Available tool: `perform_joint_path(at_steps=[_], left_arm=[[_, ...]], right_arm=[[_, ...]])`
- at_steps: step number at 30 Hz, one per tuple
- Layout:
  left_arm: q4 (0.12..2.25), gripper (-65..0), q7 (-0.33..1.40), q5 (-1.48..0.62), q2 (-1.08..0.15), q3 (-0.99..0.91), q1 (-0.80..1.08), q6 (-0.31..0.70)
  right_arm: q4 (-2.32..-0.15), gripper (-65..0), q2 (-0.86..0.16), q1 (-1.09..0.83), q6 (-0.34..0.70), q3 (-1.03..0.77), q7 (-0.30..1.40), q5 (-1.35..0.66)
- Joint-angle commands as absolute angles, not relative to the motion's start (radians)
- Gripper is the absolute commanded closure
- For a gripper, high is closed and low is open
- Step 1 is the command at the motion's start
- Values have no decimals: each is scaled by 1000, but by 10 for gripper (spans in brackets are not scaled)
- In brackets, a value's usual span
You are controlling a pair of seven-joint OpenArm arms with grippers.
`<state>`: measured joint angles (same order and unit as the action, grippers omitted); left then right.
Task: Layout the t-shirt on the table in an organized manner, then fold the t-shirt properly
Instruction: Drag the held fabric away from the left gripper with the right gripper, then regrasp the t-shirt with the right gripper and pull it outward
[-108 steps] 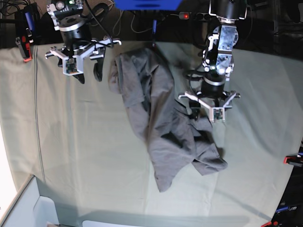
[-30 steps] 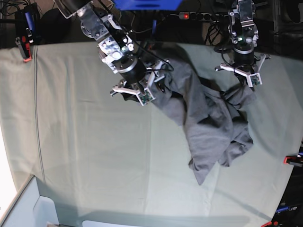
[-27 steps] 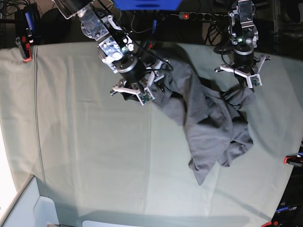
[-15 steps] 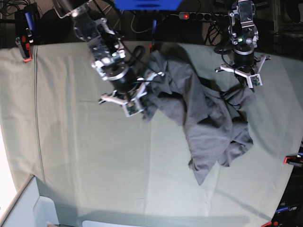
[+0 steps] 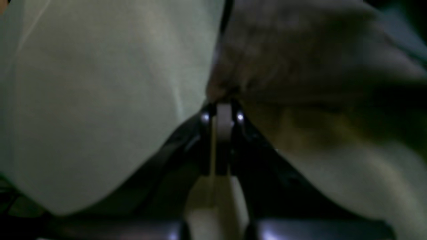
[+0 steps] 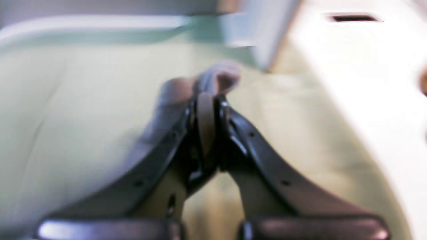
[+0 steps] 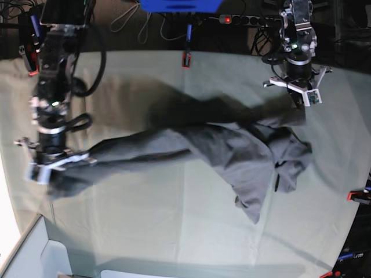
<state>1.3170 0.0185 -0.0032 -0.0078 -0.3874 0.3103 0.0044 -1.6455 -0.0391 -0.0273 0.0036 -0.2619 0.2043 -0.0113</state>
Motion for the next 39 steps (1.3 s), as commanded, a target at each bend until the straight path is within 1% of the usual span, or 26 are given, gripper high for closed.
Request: perform_joint_path(at_steps=[1,5,7,9,10,12,16,17,19,21,25,26,29,33,35,36,38,39], left_arm=[[1345,-1,-8,-1,-13,-390,312,-2],[1359,-1,-8,-1,-7,-387,312,-2],[1359,-1,-8,-1,-5,-383,312,-2],[1359,-1,-8,-1,-4,-381,312,-2],[1359,-1,-8,-1,-2,-381,312,-2],[1359,-1,-8,-1,8,-381,312,-2],[1349,-1,-8,-1,8,-380,314,-2],[1348,-1,-8,-1,8,-380,314,-2],[1348,-1,-8,-1,8,-380,314,-2],[1348,-1,-8,-1,8,-380,314,-2],[1349,-1,-8,-1,10,-380,312,-2],[1349,-1,-8,-1,10,-380,312,-2],[1356,-5,-1,-1,10,-380,312,-2],[1357,-13,1,-1,10,-380,318,-2],[1365,-63,1,-2,10,-381,332,-2],[1379,-105,1,-2,10,-381,334,-2],[1408,-209,1,-2,24,-381,360,-2],[1426,-248,-1,-2,31,-386,367,-2]], right_arm=[[-1656,0,-38,7,5,-297,173,-7],[-1603,0,-22,59,5,-372,249,-7],[-1564,0,-28,70,5,-366,300,-7],[-1532,-19,-38,70,5,-364,325,-7],[-1517,-40,-38,71,5,-364,334,-5],[-1489,-106,-47,71,5,-364,351,-5],[-1511,-274,-54,54,5,-369,360,-5],[-1540,-303,-54,35,5,-367,360,-5],[-1616,-335,-51,-18,7,-361,357,-5],[-1693,-335,-42,-81,24,-312,357,-5],[-1787,-335,-38,-234,153,-139,355,-4],[-1790,-335,-38,-262,166,-90,355,-4],[-1784,-335,-42,-320,168,41,355,-1],[-1787,-335,-42,-352,168,150,355,-1],[-1787,-335,-44,-352,168,214,355,-1],[-1785,-336,-44,-351,168,246,355,-1],[-1785,-339,-44,-341,168,309,355,-1],[-1784,-340,-44,-334,168,334,355,-1]])
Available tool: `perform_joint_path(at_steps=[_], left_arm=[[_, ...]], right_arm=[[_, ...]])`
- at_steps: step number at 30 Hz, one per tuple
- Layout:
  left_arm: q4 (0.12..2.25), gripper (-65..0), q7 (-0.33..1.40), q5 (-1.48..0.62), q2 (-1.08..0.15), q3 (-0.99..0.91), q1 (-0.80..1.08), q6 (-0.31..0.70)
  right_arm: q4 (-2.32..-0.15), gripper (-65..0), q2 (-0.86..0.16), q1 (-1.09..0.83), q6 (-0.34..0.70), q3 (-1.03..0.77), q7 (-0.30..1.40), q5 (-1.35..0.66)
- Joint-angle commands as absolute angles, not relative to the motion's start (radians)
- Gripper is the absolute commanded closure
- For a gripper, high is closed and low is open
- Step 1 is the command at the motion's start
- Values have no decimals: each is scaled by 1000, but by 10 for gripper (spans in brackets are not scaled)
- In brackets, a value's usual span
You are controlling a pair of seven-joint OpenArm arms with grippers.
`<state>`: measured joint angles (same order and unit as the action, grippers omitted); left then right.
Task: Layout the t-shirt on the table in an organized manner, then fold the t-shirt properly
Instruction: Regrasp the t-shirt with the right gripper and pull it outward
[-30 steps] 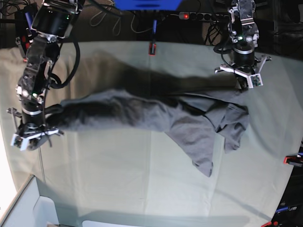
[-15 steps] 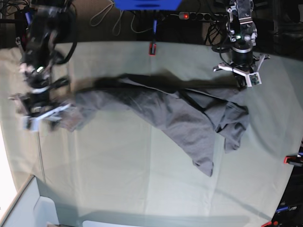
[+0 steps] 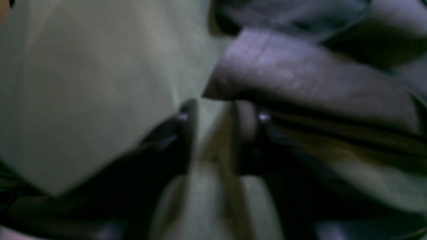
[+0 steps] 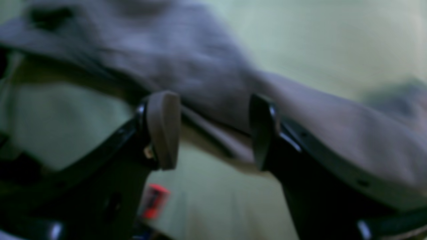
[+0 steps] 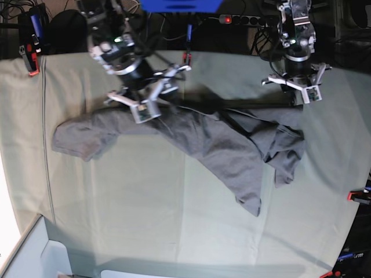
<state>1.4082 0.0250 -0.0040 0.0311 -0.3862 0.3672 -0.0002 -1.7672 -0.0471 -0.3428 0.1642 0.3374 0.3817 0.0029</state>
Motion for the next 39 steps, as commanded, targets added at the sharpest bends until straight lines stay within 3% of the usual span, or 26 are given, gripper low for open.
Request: perform_joint_path(at_steps=[1,6,9,29,32,39], left_arm=[[1445,-293,-1,-2,31,-387,377,-2],[1489,-444,-1,-2,36,-387,407,-2],[1491,-480,-4,-2,31,-390,423,-2],[1491,-482,-2,-2,30,-461,449,-2],[1491,-482,-2,-2,30,-461,449,-2],[1491,-482,-2,-2,30,-461,441,-2]], right_arm=[[-1784,-340,-44,-315,168,358,355,-1],[-1733,-340,-44,-229,168,463,357,-1],[-1667,-340,-41,-180,168,498,357,-1],[-1461,-325,-42,-38,168,625,355,-1],[-1461,-257,-44,-27,168,624,357,-1],[-1399,-7,-42,-8,168,619,361,-1]])
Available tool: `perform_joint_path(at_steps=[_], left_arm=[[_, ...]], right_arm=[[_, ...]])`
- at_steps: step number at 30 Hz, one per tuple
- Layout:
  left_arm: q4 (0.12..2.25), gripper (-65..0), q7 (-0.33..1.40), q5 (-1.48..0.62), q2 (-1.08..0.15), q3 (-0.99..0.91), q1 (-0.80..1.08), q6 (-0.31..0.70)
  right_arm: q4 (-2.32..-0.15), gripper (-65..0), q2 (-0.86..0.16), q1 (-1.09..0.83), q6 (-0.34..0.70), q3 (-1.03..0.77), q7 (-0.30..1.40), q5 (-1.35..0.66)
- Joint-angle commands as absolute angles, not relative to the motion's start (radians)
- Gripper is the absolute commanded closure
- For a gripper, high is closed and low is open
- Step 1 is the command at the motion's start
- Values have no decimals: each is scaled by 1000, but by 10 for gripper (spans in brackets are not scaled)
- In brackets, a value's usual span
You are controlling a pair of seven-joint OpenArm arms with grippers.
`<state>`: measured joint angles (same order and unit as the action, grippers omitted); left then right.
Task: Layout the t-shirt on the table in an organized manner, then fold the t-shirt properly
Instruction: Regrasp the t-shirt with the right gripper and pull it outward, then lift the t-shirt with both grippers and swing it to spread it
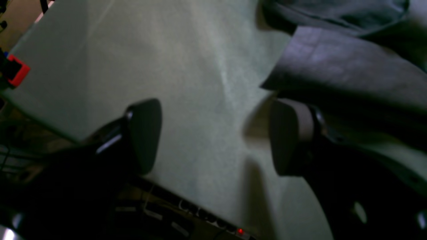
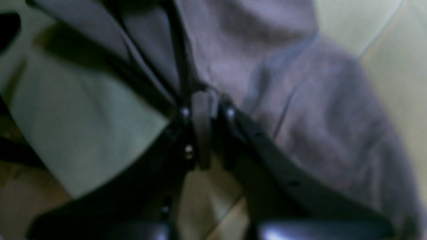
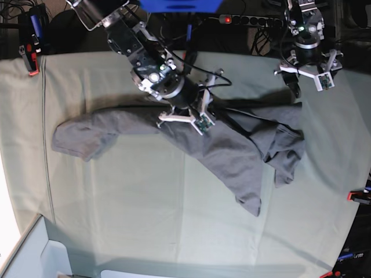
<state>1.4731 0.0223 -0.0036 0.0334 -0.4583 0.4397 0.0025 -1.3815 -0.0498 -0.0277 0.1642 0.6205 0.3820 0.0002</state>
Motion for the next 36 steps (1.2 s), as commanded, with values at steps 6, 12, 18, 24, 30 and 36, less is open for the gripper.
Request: perform_joint_path(at_steps=[6,12,18,24,30,36], left_arm=[[1491,-482,-4,-2,28,-461,440,-2],[1491,-482,-5,-2,10,-461,438,-2],[1491,-482,-7,-2,8,-460,437,-2],[1491,-482,-7,-2,8,-456,437,-2],[1494,-482,-7,-2,16,-455,423,-2],[1523,-482,-7,-2,19,-455,414,-2]], right_arm=[[-1379,0,-53,-10,168,619,358,-1],[-1616,0,-137,-99,168,559,355,-4],[-1801,0,-199,-208,171,403,341,-5],[-1942,0,-234,-341,173,196,232,-5],[-1986,0,-216,-446,249,-24,94,-7],[-1983,0,-71,-493,440,-285,-48,-7]])
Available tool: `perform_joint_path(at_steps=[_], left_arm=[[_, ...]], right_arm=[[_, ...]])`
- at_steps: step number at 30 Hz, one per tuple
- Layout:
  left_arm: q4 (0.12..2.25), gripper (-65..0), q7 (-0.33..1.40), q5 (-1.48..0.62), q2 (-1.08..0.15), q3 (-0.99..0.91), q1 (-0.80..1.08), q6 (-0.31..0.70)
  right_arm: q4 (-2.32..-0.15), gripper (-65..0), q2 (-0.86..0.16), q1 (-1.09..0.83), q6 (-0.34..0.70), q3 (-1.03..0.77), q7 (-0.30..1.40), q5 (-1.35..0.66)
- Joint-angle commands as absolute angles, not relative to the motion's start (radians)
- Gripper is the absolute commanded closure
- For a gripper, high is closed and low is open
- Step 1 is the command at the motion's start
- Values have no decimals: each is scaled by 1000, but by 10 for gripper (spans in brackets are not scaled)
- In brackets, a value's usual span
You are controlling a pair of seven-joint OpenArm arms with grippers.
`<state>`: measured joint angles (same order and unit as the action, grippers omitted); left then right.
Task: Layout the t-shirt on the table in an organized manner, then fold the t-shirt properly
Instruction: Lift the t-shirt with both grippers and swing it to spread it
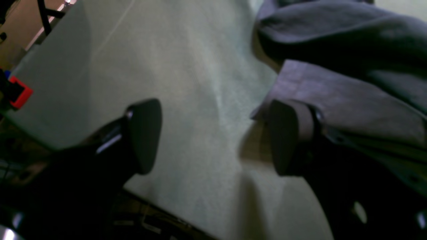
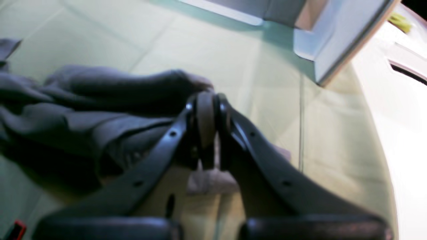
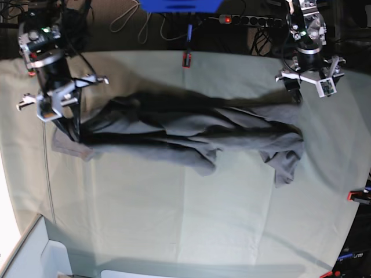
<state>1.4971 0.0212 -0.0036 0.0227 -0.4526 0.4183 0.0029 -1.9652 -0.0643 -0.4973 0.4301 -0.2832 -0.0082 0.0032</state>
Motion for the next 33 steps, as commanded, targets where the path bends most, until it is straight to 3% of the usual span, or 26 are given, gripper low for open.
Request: perform_joint_path(at_steps=[1,7,18,33], left_arm=[[1529,-482,-2,-2,25,-453,406,-2],[1590,-482,-1,-2,56,-453,392,-2],[1620,-484,1,-1,65,-384,305,-2],[1388,-485,1,2,71,-163,74,-12]], right_arm=[[-1982,0,-45,-493,472,-331,-58,-7],[-1968,0,67,-447,698,-582,-64,-7],[-1768,0,88,-440,698,-776,-64,-93],[-1627,0,87,-489,698,-753,-65,-87]])
